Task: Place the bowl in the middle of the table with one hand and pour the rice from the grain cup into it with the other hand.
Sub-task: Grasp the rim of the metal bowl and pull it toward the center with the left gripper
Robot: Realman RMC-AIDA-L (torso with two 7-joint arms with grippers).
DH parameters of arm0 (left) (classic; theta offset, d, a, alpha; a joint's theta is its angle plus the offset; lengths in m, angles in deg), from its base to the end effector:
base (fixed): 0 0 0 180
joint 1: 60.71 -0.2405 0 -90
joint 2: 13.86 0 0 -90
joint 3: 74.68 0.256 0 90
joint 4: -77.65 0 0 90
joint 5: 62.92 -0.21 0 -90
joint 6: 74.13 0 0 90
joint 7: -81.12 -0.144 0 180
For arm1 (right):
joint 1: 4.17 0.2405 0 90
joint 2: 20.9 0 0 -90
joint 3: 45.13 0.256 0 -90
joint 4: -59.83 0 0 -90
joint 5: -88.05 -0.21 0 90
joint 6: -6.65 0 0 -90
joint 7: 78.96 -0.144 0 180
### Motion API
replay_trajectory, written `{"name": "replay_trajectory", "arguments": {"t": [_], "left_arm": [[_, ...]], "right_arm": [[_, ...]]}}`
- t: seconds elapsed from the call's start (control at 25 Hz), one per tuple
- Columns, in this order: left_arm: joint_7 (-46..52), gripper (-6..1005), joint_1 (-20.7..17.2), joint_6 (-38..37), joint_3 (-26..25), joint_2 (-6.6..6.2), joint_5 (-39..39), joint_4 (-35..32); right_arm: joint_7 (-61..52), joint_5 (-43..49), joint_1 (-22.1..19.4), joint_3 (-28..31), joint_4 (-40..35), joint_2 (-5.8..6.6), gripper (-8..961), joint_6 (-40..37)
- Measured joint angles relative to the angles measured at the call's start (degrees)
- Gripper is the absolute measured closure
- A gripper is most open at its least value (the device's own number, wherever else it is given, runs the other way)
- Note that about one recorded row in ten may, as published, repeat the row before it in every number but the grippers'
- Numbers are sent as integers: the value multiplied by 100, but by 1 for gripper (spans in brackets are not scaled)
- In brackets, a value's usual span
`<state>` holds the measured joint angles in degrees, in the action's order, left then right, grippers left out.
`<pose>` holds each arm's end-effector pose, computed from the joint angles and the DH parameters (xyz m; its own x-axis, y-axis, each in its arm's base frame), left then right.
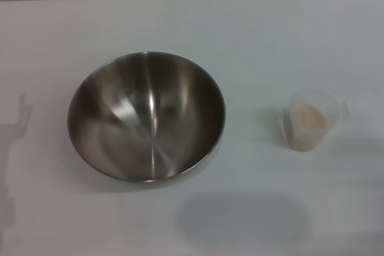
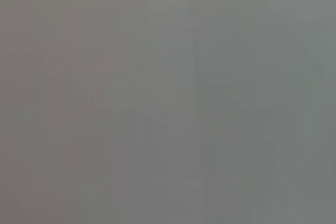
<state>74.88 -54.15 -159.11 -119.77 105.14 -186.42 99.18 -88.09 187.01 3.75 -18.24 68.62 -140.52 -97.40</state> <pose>-0.3429 0.2352 0.0083 0.7427 -0.2436 0.6238 0.6594 0.1032 -0.7447 0.3560 0.1958 0.0470 0.6416 0.4346 -0.6320 -0.7436 0.1505 -0.6515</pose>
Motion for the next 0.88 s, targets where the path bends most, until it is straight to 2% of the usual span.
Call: {"name": "replay_trajectory", "arguments": {"t": [0.4, 0.48, 0.52, 0.56, 0.64, 0.68, 0.72, 0.76, 0.8, 0.84, 0.88], "left_arm": [[-175, 184, 426, 222, 101, -57, -8, 172], [-403, 185, 480, 556, 67, -97, -7, 431], [-740, 185, 482, 938, -31, -165, -8, 885], [-740, 185, 482, 938, -31, -165, -8, 885], [-1064, 185, 439, 1401, -162, -281, -11, 1422], [-1205, 185, 367, 1759, -256, -379, -16, 1834], [-1426, 184, 190, 2698, -499, -613, -16, 2715], [-1426, 184, 190, 2698, -499, -613, -16, 2715], [-1532, 184, 79, 3258, -668, -723, -16, 3196], [-1532, 184, 79, 3258, -668, -723, -16, 3196], [-1710, 183, -81, 4110, -990, -836, -62, 3838]], "right_arm": [[9, 0, -6, -21, 7, 0, 136, 0], [15, 0, -13, -21, 8, 0, 136, 0], [21, 0, -20, -7, 9, 0, 136, 0], [21, 0, -20, -7, 9, 0, 136, 0], [24, 0, -28, 5, 9, 0, 136, 0], [25, 0, -29, 6, 9, 0, 136, -1], [26, 0, -31, 7, 8, 0, 136, 0], [26, 0, -31, 7, 8, 0, 136, 0], [26, 0, -30, 7, 9, 0, 136, 0], [26, 0, -30, 8, 5, 0, 136, 0], [26, 0, -30, 9, 2, 0, 136, 0]]}}
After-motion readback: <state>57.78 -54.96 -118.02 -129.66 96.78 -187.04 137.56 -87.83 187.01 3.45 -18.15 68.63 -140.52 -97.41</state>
